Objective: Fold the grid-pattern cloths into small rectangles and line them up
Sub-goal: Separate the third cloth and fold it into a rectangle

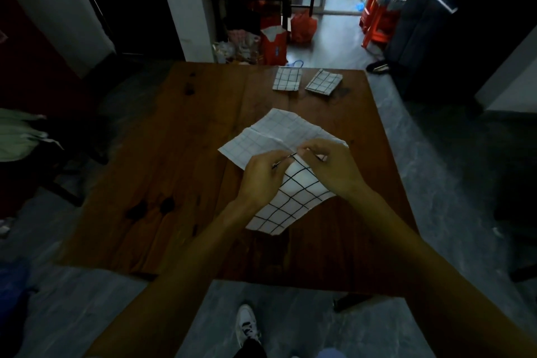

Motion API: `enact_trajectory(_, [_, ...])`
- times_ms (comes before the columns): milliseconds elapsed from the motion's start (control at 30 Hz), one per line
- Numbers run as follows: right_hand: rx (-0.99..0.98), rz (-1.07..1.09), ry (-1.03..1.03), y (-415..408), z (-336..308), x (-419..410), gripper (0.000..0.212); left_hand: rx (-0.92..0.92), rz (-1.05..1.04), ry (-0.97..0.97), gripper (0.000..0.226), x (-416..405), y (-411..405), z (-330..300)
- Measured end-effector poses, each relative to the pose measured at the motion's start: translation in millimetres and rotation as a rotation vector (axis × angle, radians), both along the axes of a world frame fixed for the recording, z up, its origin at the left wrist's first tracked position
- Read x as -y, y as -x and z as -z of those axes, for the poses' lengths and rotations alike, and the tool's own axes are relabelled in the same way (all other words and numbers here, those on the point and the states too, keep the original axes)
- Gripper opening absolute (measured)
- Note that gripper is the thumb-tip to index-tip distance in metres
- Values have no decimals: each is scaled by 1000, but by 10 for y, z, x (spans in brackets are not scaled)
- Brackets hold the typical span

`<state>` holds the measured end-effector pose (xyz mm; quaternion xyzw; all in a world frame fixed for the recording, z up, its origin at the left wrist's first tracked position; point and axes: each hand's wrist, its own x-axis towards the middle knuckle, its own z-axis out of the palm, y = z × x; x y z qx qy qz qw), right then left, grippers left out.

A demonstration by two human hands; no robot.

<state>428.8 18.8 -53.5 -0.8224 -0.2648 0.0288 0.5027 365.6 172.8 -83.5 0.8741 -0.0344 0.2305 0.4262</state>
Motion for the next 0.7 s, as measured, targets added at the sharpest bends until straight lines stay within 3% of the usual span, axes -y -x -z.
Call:
enact_trajectory(167, [42, 57, -108, -119, -111, -81, 9, -34, -71, -27, 20, -125, 65, -33])
enact_trajectory(433, [118, 180, -158, -281, -307, -98, 7, -289, -231, -85, 20, -410, 283, 158])
enact_trajectory(567, [150, 142, -57, -279, -340, -167, 9, -232, -274, -17, 27, -356, 259, 20])
enact_trajectory(700, [180, 39, 0, -169, -373, -249, 11, -119, -179, 3, 36, -210, 160, -271])
